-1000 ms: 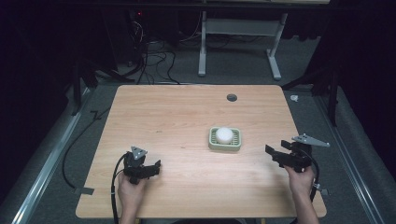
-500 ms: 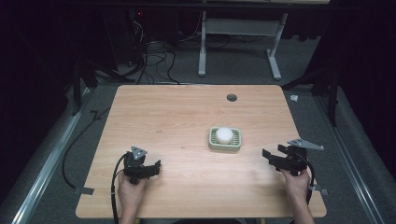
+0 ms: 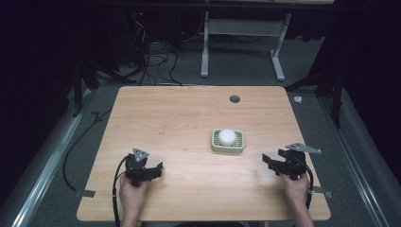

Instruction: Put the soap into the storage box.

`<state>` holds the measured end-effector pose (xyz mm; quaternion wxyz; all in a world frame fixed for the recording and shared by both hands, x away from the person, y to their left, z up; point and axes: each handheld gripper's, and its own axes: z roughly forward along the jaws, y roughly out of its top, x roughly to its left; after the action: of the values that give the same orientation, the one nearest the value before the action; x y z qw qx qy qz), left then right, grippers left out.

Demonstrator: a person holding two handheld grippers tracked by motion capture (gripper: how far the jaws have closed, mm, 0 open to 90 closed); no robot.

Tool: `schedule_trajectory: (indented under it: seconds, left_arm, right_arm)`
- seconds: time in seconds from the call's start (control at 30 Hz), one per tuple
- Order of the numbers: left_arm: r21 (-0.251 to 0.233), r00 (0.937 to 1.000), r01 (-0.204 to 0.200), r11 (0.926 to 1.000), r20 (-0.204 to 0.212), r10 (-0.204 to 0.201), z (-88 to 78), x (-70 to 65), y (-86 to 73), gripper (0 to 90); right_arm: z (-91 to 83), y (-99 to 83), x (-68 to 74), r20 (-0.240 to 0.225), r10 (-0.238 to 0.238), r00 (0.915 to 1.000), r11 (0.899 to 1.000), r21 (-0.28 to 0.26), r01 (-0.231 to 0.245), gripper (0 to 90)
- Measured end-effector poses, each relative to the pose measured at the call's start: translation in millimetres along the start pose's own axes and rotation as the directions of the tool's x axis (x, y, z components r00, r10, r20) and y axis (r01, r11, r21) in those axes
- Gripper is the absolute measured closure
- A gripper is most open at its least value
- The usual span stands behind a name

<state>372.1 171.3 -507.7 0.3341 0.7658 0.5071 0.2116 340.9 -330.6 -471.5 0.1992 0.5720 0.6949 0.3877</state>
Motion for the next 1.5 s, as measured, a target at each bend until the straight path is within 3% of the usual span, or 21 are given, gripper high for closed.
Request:
schedule_trajectory:
  seconds: [0.8, 1.5]
  left_arm:
    - [0.000, 1.0000, 0.000, 1.0000, 0.000, 0.000, 0.0, 0.0, 0.0, 15.7]
    - [0.000, 1.0000, 0.000, 1.0000, 0.000, 0.000, 0.0, 0.0, 0.0, 15.6]
  right_arm:
    - [18.9, -10.1, 12.6, 0.041, -0.060, 0.9973, 0.997, 0.052, 0.058, 23.4]
    - [25.9, -19.4, 15.7, 0.042, -0.068, 0.9968, 0.995, 0.078, 0.065, 23.3]
